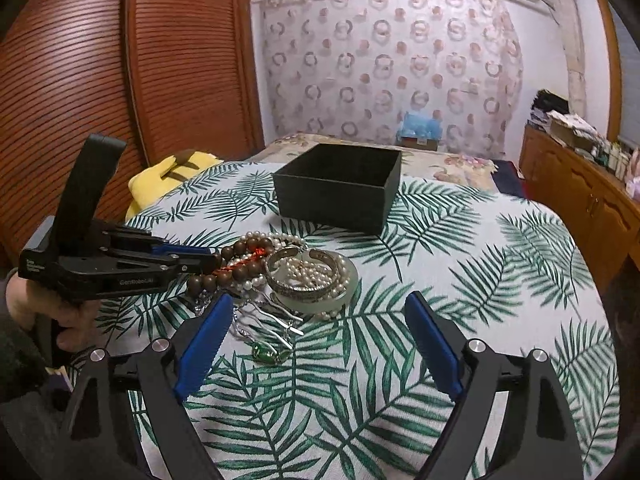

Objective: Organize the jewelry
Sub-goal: 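Grasp the brown wooden bead bracelet with the left gripper and lift it, then carry the bead bracelet into the black box and open the left gripper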

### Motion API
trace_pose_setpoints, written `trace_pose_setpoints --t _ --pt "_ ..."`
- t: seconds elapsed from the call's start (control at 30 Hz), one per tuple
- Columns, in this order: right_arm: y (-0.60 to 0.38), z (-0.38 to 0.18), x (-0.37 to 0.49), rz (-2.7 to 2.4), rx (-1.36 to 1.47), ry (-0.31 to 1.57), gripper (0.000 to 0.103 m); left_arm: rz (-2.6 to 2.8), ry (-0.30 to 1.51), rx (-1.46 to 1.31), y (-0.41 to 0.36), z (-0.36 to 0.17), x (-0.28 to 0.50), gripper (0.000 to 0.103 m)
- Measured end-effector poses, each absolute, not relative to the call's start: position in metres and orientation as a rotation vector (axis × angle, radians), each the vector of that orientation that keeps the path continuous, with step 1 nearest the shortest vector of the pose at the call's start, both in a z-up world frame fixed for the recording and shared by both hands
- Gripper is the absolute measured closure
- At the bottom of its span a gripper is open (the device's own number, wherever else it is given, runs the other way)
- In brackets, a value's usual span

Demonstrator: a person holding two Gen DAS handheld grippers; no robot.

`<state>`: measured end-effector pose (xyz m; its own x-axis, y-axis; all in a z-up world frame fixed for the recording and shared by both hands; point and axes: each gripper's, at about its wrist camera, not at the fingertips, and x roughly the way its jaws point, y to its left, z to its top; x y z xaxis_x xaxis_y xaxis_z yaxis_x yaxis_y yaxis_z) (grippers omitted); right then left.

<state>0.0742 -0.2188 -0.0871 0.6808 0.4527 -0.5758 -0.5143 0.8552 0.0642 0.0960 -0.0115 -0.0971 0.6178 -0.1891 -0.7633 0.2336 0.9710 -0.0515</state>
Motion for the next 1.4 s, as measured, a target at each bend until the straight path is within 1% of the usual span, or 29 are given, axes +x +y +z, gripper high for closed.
trace_pose_setpoints --t 0.07,0.13,0.23,0.3,0.33,0.4,0.5,0.63,0.67,0.83,0.9,1.03,1.4 --pt "-0.216 -0.086 0.080 0.562 -0.112 0.626 0.014 -0.247 0.844 0.047 -0.010 -0.091 0.092 0.091" --pt "-0.212 -0.086 0.087 0.583 -0.123 0.639 0.019 -0.242 0.809 0.034 -0.007 -0.082 0.090 0.091" --pt "-0.205 -0.090 0.100 0.620 -0.129 0.676 0.031 -0.236 0.761 0.012 -0.002 -0.067 0.085 0.091" --pt "-0.201 -0.094 0.107 0.637 -0.133 0.703 0.042 -0.233 0.732 0.002 0.000 -0.059 0.083 0.091" --pt "-0.198 -0.095 0.110 0.643 -0.136 0.712 0.044 -0.232 0.719 -0.002 0.000 -0.054 0.083 0.091" --pt "-0.192 -0.099 0.115 0.674 -0.149 0.730 0.055 -0.227 0.698 -0.004 0.001 -0.047 0.081 0.091" --pt "-0.181 -0.100 0.118 0.699 -0.183 0.738 0.065 -0.226 0.666 -0.004 0.002 -0.036 0.079 0.091" --pt "-0.165 -0.102 0.119 0.739 -0.238 0.747 0.073 -0.217 0.639 -0.006 0.005 -0.025 0.080 0.091" --pt "-0.163 -0.103 0.119 0.742 -0.249 0.751 0.077 -0.215 0.636 -0.005 0.006 -0.024 0.080 0.091" --pt "-0.150 -0.107 0.118 0.768 -0.317 0.766 0.083 -0.210 0.620 0.005 0.008 -0.018 0.083 0.091" --pt "-0.146 -0.107 0.116 0.762 -0.347 0.764 0.095 -0.207 0.613 0.008 0.009 -0.015 0.086 0.091" --pt "-0.149 -0.101 0.117 0.788 -0.347 0.757 0.099 -0.206 0.604 0.005 0.011 -0.012 0.087 0.091" --pt "-0.163 -0.081 0.123 0.790 -0.305 0.708 0.099 -0.250 0.580 -0.014 0.016 0.008 0.091 0.091"
